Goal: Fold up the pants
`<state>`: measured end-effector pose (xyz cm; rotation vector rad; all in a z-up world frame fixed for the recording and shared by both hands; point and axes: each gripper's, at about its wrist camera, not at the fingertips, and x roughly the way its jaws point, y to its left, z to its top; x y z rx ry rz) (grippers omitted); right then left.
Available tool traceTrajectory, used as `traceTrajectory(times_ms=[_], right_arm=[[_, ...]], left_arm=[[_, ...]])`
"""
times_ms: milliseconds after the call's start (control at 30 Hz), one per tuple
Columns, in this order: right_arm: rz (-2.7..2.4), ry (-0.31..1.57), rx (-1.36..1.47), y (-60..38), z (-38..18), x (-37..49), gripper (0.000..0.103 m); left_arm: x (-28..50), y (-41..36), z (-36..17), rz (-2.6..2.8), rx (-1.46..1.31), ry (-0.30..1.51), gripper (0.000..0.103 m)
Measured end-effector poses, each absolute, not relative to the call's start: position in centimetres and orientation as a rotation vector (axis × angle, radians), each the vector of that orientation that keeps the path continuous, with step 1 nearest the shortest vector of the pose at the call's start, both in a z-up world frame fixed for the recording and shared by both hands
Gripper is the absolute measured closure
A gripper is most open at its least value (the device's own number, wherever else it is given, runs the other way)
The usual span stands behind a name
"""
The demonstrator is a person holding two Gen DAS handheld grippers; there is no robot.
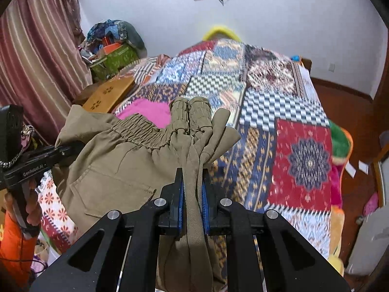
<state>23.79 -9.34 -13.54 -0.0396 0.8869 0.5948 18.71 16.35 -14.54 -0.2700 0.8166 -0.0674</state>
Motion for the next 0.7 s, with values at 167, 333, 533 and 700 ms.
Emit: traceTrajectory(times_ms=[167, 333, 533, 700], right_arm=[[0.602, 0.857, -0.044, -7.3, -12.6, 25.5, 0.092], [0.603, 0.829, -0.058, -4.8, -11.6, 28.0, 0.092], [0.606, 0.802, -0.073, -1.7, -11.1, 30.7, 0.092], [0.606, 0.796, -0.090, 1.5, -11.4, 33.2, 0.092]], left_arm=[[20.7, 18.8, -13.5, -0.046, -0.256, 0.790, 0.097], [22.9, 21.5, -13.1, -0.026, -0.271, 0.778, 0.097], [26.4, 25.3, -13.2, -0.009, -0.288, 0.777, 0.097], [29.5, 28.3, -13.6, 0.019, -0.279, 0.777, 0.097]])
